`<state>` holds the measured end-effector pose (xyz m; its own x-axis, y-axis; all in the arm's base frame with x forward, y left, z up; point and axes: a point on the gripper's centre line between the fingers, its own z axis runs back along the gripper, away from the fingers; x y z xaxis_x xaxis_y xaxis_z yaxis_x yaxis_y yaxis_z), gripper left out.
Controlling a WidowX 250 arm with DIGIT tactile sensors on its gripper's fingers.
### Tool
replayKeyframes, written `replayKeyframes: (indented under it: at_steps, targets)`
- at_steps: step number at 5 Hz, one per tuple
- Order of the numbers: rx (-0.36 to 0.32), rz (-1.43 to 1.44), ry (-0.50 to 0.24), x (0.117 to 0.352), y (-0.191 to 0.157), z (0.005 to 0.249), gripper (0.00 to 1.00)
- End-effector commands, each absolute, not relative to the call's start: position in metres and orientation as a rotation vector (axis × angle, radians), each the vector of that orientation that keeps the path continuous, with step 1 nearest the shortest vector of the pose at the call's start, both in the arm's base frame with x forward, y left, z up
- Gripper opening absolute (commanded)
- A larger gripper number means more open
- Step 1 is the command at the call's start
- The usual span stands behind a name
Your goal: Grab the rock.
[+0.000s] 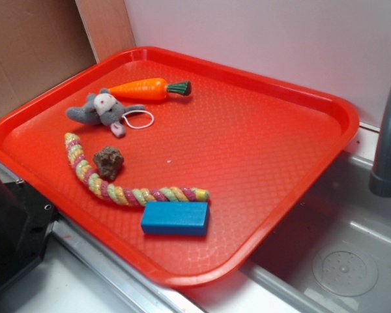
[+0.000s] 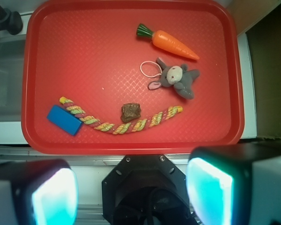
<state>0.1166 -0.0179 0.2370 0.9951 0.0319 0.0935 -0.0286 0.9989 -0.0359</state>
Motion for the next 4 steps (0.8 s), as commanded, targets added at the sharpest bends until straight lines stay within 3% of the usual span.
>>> replayKeyframes:
  at_steps: [1, 3, 4]
  targets:
    - [-0.035, 0.030, -0.094, 0.117, -0.018, 0.237, 1.00]
    - [-0.104, 0.108, -0.147, 0.120, -0.021, 0.216, 1.00]
    - [-0.107, 0.174, -0.161, 0.126, -0.024, 0.188, 1.00]
